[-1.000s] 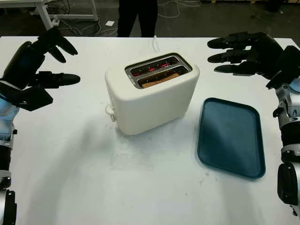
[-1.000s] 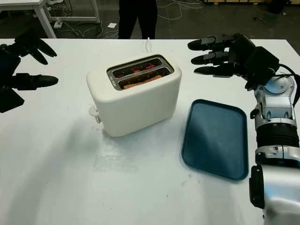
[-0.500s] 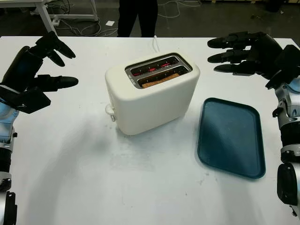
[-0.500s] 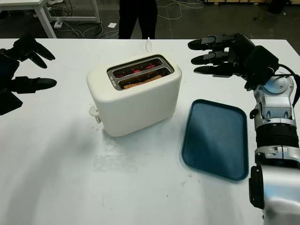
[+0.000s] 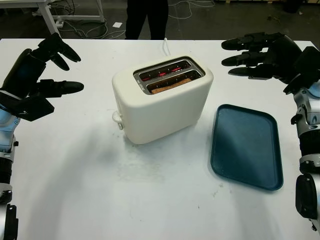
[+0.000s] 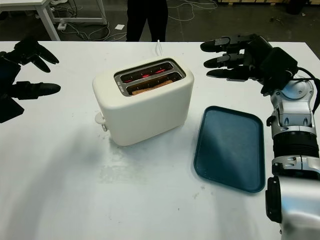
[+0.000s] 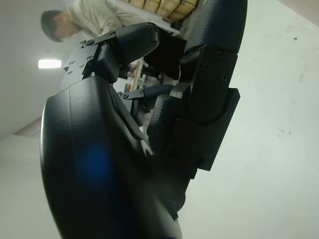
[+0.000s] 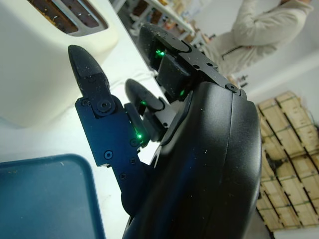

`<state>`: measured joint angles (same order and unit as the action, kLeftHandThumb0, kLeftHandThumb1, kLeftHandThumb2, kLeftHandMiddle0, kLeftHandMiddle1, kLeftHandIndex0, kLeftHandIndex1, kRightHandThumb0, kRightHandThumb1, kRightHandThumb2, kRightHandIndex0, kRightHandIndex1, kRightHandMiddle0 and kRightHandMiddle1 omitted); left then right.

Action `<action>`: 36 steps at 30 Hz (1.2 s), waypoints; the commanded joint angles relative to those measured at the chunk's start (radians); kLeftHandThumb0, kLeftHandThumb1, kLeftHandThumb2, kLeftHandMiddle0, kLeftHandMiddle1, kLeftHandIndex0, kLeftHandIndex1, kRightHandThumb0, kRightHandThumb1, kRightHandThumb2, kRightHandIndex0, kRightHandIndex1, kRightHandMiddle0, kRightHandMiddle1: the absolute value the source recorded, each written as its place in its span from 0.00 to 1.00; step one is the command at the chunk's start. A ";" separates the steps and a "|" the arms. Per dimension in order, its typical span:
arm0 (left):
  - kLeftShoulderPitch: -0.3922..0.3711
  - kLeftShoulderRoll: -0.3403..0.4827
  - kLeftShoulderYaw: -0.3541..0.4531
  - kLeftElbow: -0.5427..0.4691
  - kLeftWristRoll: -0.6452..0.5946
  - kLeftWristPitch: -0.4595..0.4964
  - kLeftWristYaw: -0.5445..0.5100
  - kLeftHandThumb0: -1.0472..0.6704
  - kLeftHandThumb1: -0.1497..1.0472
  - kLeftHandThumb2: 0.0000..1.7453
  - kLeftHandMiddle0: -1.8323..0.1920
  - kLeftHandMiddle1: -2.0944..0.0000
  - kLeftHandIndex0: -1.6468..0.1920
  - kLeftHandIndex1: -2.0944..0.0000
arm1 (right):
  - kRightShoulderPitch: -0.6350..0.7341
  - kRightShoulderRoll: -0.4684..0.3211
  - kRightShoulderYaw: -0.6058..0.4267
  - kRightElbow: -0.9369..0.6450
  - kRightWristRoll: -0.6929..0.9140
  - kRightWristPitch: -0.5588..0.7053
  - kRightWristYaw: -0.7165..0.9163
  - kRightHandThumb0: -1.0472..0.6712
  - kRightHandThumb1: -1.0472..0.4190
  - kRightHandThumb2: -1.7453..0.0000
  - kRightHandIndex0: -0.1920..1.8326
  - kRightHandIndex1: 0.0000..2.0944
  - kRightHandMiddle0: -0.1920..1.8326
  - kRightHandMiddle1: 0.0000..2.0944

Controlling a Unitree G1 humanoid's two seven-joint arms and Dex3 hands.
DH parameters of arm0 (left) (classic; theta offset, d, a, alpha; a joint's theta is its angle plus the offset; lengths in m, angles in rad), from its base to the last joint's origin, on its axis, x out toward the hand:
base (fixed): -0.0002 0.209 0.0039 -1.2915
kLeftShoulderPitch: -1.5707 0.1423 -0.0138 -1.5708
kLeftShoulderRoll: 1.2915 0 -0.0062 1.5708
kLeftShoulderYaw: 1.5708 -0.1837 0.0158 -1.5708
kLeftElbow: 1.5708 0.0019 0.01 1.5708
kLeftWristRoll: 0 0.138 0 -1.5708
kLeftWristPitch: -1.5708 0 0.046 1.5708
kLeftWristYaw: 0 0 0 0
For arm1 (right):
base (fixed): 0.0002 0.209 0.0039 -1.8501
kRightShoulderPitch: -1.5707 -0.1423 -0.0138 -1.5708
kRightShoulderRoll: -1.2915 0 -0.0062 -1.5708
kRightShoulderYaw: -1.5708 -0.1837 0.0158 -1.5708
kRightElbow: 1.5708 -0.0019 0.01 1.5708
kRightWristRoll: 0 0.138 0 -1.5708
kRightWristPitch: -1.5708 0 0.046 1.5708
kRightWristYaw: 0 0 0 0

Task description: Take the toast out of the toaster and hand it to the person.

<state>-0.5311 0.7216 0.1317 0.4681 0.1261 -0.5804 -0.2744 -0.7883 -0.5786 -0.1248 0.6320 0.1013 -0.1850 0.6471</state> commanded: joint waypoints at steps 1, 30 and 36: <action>-0.006 -0.001 0.000 -0.004 0.005 -0.003 0.008 0.06 0.89 0.09 0.77 0.23 0.81 0.29 | 0.010 0.001 0.000 -0.005 0.004 0.005 -0.002 0.35 0.24 1.00 0.51 0.10 0.51 0.00; -0.001 -0.004 0.002 -0.010 -0.005 0.005 0.003 0.06 0.89 0.09 0.77 0.24 0.81 0.30 | 0.005 0.003 0.006 0.009 -0.005 -0.018 -0.001 0.34 0.23 1.00 0.51 0.09 0.51 0.00; -0.002 -0.004 0.002 -0.012 -0.004 0.007 0.003 0.06 0.89 0.09 0.77 0.24 0.81 0.29 | 0.006 0.004 0.004 0.009 0.000 -0.015 0.001 0.33 0.23 1.00 0.51 0.09 0.51 0.00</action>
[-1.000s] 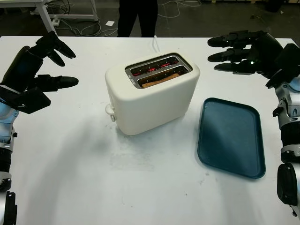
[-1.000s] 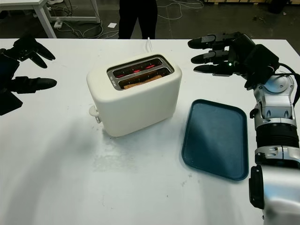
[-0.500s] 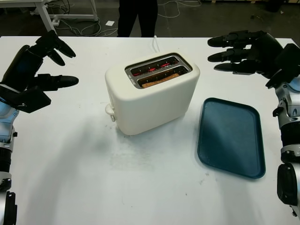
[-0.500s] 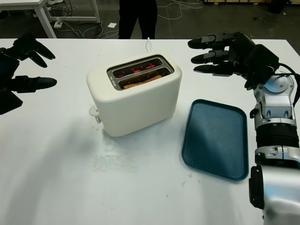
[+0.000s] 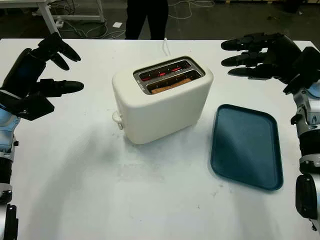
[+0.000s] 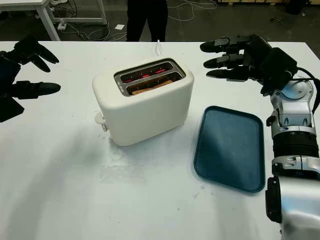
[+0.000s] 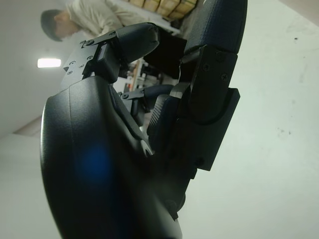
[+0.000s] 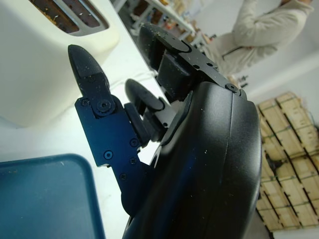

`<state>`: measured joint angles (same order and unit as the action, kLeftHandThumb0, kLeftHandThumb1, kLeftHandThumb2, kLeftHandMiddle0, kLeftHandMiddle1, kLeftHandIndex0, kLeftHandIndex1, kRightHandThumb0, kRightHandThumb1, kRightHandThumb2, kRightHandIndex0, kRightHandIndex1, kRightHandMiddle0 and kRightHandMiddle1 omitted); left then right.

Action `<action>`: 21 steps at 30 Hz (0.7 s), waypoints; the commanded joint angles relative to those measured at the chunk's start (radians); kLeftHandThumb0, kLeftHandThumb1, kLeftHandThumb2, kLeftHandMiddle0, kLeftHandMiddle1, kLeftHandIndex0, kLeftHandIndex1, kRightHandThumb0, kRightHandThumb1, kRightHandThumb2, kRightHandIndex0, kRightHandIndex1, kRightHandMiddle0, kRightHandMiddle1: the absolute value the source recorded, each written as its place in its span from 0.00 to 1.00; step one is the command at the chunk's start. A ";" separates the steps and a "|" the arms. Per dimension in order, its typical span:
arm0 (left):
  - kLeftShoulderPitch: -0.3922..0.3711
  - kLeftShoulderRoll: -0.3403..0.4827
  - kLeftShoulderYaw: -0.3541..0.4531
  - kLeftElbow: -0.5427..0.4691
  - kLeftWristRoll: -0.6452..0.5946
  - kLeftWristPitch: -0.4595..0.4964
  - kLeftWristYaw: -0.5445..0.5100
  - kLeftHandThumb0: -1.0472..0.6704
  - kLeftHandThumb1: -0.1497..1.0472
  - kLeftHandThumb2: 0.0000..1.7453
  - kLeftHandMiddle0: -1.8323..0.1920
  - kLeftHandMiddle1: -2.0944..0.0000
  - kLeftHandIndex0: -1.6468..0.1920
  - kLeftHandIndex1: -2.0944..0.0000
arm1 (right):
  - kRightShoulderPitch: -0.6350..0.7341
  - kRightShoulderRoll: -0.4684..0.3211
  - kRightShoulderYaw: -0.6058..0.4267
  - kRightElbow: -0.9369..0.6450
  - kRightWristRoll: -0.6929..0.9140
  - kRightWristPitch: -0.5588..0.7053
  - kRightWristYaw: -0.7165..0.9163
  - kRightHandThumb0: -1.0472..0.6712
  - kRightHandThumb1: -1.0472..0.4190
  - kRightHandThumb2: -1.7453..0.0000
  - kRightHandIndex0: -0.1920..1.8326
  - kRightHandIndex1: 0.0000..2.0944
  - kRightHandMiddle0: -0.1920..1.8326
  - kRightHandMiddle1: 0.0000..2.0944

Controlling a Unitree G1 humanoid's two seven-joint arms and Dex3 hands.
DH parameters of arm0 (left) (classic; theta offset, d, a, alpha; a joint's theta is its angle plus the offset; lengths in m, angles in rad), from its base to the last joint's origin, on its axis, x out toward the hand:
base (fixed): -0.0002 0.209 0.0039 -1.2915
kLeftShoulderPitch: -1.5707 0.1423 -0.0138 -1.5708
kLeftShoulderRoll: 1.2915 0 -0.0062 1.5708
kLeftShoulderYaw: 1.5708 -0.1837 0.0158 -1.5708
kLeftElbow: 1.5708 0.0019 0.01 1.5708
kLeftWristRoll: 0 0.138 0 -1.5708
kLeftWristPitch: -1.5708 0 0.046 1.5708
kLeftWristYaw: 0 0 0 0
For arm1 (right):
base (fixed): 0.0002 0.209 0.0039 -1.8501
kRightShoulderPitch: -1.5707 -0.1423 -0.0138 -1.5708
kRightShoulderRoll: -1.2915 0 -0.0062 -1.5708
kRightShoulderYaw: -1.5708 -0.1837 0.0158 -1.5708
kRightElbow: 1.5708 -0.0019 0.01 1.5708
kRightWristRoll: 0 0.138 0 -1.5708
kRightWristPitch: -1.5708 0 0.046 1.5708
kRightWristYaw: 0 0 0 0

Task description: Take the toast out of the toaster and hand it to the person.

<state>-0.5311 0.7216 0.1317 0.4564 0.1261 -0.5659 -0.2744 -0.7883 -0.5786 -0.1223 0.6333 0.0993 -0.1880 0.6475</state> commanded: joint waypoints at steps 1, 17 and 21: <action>-0.001 -0.005 0.002 -0.002 -0.005 -0.004 0.002 0.06 0.89 0.09 0.77 0.23 0.81 0.29 | 0.007 0.003 0.002 0.005 0.000 -0.011 -0.002 0.33 0.23 1.00 0.51 0.09 0.51 0.00; -0.002 -0.006 0.001 -0.003 -0.005 -0.004 0.003 0.05 0.89 0.09 0.77 0.24 0.80 0.29 | 0.005 0.004 -0.001 0.005 0.003 -0.004 -0.005 0.34 0.24 1.00 0.52 0.09 0.52 0.00; -0.005 -0.006 0.000 0.004 -0.002 -0.015 0.005 0.06 0.89 0.08 0.77 0.24 0.81 0.29 | 0.011 0.002 0.001 -0.008 -0.004 0.000 -0.015 0.34 0.24 1.00 0.52 0.09 0.52 0.00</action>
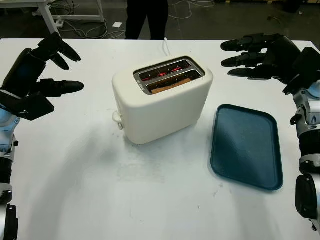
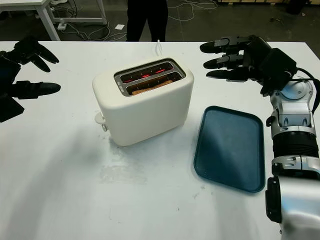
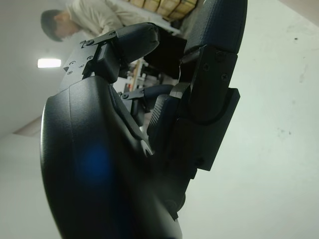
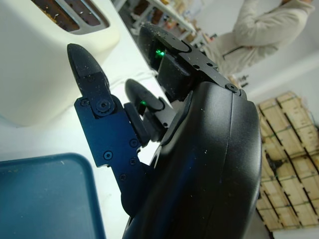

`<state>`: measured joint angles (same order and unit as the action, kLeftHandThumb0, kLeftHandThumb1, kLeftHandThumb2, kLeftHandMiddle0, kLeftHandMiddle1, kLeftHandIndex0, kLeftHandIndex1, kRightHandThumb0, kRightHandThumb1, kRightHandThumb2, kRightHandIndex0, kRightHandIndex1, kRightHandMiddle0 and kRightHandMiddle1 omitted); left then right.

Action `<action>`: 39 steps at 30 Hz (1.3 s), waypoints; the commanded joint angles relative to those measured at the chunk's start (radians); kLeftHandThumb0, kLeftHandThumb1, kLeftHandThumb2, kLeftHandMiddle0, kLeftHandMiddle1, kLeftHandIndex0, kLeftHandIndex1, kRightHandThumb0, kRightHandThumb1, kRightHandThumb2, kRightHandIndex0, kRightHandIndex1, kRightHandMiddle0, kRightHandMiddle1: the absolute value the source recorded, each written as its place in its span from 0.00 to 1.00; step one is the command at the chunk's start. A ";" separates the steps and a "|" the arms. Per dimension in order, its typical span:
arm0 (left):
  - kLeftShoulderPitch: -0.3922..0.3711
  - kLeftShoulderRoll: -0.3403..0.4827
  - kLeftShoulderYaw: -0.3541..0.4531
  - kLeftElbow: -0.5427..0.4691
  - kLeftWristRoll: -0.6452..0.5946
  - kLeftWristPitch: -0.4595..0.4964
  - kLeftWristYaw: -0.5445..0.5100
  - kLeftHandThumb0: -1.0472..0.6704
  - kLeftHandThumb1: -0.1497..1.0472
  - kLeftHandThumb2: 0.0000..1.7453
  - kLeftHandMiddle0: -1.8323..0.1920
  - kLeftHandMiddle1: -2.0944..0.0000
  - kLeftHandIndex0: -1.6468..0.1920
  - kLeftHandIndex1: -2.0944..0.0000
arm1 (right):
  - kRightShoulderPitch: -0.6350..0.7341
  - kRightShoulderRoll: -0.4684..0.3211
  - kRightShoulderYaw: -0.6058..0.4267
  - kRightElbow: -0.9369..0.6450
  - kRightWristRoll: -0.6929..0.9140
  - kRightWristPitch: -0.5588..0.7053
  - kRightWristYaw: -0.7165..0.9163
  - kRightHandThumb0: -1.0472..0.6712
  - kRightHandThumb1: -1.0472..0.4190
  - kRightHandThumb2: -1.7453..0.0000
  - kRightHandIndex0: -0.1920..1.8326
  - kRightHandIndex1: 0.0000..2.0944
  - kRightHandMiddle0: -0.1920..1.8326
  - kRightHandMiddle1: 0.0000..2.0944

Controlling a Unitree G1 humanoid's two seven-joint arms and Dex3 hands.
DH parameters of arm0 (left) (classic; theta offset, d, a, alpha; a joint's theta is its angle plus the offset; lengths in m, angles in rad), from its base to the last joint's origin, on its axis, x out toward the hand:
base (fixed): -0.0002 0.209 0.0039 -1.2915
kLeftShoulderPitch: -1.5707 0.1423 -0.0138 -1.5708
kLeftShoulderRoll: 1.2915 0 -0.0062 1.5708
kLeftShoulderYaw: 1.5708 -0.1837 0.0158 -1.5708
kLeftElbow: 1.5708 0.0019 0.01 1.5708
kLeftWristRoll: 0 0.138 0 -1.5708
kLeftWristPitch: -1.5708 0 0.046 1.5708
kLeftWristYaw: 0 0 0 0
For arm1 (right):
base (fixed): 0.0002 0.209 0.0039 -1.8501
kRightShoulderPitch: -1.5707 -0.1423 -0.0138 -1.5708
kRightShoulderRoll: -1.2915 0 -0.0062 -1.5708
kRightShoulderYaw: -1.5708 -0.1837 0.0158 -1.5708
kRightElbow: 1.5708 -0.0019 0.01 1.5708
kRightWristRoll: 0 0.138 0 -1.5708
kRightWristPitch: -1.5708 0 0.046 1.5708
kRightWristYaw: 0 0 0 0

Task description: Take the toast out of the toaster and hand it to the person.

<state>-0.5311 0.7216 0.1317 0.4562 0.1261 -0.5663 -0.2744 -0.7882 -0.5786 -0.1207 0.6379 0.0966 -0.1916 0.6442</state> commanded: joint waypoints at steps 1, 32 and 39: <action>-0.006 -0.005 0.000 0.005 -0.001 -0.015 0.005 0.06 0.89 0.08 0.77 0.23 0.81 0.29 | 0.010 0.002 0.000 -0.015 -0.001 0.010 -0.013 0.34 0.24 1.00 0.52 0.09 0.52 0.00; -0.013 -0.004 -0.004 0.004 0.005 -0.011 0.004 0.05 0.89 0.08 0.77 0.23 0.81 0.29 | 0.002 0.005 -0.005 0.012 0.014 -0.011 0.006 0.34 0.24 1.00 0.52 0.08 0.51 0.00; -0.009 -0.002 -0.001 0.003 0.004 -0.012 0.006 0.05 0.89 0.10 0.77 0.24 0.81 0.29 | 0.002 0.005 -0.003 0.013 0.010 -0.021 0.003 0.35 0.24 1.00 0.52 0.08 0.52 0.00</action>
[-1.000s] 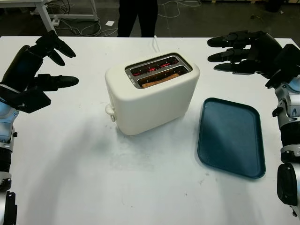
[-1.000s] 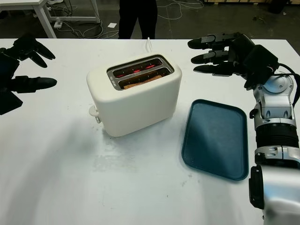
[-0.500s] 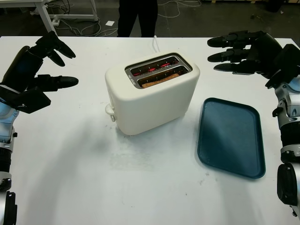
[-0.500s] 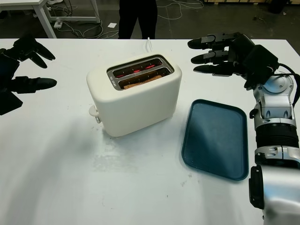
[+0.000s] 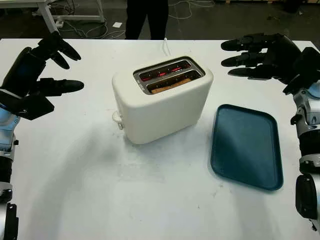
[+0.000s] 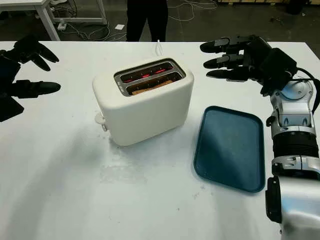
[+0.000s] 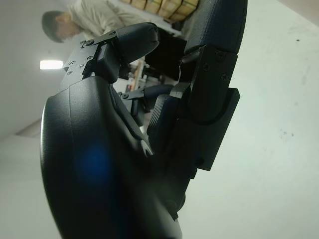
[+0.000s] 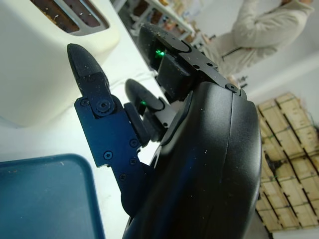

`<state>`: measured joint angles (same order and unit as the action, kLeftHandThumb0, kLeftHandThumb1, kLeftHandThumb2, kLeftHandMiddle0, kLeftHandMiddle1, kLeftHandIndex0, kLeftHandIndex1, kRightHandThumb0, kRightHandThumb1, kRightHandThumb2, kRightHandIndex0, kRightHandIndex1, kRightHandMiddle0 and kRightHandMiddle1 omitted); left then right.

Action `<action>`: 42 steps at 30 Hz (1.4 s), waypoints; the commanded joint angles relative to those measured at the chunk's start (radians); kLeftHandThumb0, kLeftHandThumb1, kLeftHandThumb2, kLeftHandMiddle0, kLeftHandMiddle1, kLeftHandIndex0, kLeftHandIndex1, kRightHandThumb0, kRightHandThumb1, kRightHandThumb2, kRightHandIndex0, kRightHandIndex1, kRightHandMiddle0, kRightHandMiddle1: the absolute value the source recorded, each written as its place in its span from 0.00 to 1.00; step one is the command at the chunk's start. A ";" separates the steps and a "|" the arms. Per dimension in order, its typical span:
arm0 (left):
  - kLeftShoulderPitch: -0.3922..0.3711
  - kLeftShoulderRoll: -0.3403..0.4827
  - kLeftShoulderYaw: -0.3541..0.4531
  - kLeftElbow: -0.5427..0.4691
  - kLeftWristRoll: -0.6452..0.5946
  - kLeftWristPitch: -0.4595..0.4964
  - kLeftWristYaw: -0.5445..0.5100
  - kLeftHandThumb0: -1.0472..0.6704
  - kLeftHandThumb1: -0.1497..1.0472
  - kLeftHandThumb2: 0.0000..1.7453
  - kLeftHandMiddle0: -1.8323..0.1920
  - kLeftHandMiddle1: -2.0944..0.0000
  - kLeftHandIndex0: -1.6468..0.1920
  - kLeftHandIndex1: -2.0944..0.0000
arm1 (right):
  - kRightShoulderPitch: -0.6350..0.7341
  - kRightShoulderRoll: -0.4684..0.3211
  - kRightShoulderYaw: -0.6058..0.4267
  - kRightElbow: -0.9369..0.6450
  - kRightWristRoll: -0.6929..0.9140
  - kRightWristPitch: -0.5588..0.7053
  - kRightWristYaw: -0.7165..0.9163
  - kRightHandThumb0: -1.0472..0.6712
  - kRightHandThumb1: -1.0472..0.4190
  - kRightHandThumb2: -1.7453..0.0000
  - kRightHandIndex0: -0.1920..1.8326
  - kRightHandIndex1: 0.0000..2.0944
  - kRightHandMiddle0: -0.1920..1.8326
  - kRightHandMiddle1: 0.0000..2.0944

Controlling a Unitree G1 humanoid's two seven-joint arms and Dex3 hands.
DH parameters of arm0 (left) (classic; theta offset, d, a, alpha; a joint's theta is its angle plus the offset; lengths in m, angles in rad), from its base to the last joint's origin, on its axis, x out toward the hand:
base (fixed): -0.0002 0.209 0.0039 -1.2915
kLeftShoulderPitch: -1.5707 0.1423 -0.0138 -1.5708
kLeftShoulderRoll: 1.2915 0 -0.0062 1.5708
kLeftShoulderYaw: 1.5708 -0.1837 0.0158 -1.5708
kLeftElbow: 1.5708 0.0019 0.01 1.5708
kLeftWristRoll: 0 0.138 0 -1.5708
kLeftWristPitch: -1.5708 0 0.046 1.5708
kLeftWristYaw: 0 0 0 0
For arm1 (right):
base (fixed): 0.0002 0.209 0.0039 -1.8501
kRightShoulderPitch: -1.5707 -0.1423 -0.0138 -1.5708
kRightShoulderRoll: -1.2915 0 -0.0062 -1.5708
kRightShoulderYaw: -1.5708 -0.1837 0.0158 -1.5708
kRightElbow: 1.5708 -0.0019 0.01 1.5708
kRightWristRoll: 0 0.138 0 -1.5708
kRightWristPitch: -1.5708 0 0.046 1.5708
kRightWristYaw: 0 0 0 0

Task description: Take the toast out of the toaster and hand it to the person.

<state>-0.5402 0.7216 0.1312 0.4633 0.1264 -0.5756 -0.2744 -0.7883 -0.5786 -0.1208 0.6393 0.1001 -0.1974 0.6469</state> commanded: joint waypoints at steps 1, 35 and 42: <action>0.000 -0.003 0.000 -0.004 0.002 -0.002 0.005 0.05 0.89 0.10 0.77 0.24 0.81 0.29 | 0.003 0.005 -0.003 0.008 0.006 -0.011 0.000 0.35 0.23 1.00 0.52 0.08 0.52 0.00; 0.001 -0.009 0.002 0.008 -0.002 -0.017 0.007 0.06 0.89 0.09 0.76 0.24 0.80 0.29 | -0.001 0.004 0.001 0.017 -0.003 -0.017 0.004 0.35 0.23 1.00 0.53 0.07 0.51 0.00; 0.000 -0.011 0.003 0.007 -0.005 -0.016 0.007 0.06 0.89 0.09 0.76 0.24 0.80 0.29 | 0.000 0.004 0.000 0.021 -0.002 -0.015 0.003 0.35 0.23 1.00 0.53 0.07 0.52 0.00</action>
<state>-0.5402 0.7177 0.1313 0.4707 0.1261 -0.5846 -0.2744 -0.7884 -0.5770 -0.1204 0.6649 0.0954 -0.2053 0.6547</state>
